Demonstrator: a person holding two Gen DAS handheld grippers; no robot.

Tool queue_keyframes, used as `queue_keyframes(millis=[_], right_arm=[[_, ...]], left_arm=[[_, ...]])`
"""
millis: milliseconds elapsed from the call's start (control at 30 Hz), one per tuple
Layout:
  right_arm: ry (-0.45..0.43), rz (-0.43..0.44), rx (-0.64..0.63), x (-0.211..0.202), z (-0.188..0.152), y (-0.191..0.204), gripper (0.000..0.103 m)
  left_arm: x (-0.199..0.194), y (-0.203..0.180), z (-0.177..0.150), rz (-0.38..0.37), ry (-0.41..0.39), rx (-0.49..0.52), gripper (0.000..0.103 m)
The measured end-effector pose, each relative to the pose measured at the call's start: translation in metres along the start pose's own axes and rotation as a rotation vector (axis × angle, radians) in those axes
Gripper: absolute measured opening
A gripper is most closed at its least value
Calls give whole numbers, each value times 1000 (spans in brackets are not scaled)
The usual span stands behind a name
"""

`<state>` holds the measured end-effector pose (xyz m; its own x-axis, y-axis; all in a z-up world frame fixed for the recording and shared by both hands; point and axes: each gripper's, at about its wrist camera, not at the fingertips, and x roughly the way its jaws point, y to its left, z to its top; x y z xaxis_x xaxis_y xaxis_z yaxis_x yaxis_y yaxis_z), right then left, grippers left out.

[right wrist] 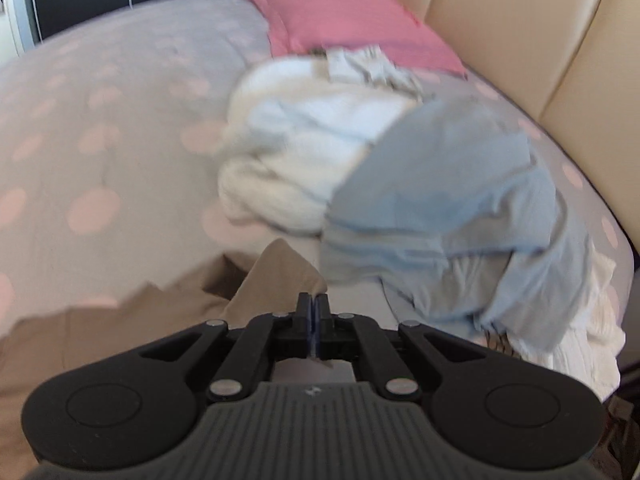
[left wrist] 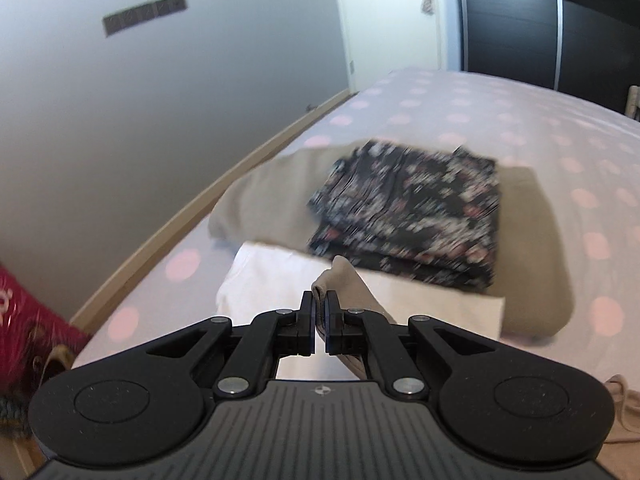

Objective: Fold clothes

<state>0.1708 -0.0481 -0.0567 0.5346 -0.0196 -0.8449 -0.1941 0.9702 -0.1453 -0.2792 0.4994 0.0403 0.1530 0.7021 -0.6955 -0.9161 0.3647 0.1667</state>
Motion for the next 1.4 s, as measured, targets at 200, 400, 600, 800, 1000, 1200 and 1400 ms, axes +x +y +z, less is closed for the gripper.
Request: queue_keyframes(millis=[200,400,600,800,1000,1200,1400], right_arm=[[93,-11,-9,12,-15,-2,5],[-75,29,32,-22,-12,-8,7],[-235,73,-32,-49,-7,12,10],[-240,158,-218,-51,-7,55,11],[-203,266,-432,-49,-7,102,23],[-170,351,-591,-35,-10,145,24],[-157,384,-616,-14,-6,160,25]], left_arm=[[17,14,-15,24,109,-2,3],[-2,3,-17,27,30,60,26],[-26,-19,-8,-67,-74,78,29],[-36,-66,-9,-192,-99,219,29],[-33,-122,-27,-309,-68,382,29],[-20,-178,-52,-404,-21,548,29],[7,-215,-71,-445,37,660,29]])
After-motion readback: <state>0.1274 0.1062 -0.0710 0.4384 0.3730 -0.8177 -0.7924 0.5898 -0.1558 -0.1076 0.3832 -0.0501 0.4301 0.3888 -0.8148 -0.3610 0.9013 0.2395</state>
